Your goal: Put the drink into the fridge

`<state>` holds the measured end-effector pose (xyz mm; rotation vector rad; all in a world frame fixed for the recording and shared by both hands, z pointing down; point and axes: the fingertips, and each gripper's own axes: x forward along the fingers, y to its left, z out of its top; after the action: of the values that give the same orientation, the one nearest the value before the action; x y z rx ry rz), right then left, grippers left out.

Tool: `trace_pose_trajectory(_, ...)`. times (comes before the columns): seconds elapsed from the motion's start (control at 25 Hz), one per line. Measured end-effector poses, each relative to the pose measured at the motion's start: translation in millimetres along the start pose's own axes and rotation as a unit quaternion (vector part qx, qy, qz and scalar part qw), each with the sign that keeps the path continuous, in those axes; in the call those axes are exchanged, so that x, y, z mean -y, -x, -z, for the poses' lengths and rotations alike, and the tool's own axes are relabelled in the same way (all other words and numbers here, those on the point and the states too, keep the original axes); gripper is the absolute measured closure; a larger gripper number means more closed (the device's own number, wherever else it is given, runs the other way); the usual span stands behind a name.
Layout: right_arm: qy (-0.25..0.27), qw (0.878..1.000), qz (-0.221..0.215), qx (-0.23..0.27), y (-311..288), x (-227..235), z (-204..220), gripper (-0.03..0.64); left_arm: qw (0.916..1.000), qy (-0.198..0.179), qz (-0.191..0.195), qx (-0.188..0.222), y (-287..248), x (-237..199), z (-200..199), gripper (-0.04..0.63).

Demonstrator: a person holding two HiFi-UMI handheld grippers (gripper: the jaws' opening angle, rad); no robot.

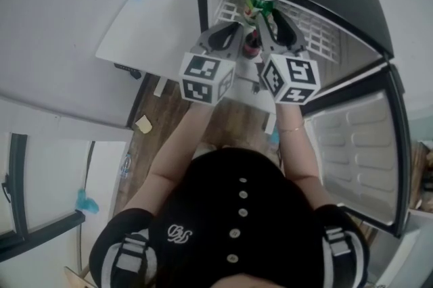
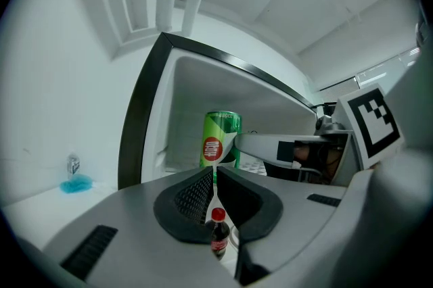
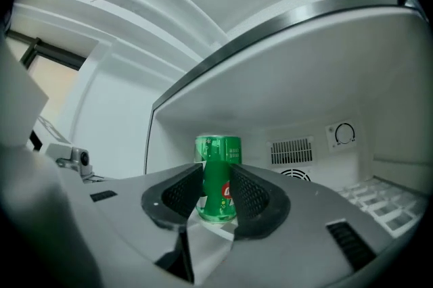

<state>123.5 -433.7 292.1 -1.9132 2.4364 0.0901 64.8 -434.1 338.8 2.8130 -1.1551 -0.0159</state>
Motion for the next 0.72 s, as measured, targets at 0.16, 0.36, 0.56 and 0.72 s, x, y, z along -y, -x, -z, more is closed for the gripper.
trace_pose_trajectory(0.16,0.017,1.0,0.008,0.003,9,-3,5,0.609,1.0,0.002,-0.002,0.002,2,1,1,0.588)
trace_pose_trajectory(0.36,0.01,1.0,0.002,-0.01,16,-5,18,0.609,1.0,-0.001,0.003,-0.003,3,6,6,0.588)
trace_pose_trajectory(0.56,0.001,1.0,-0.005,-0.02,16,-6,27,0.611,0.9999,0.007,0.007,-0.008,1,8,11,0.588)
trace_pose_trajectory(0.72,0.0,1.0,-0.006,-0.025,14,-6,31,0.611,0.9999,0.009,0.006,-0.009,0,9,13,0.588)
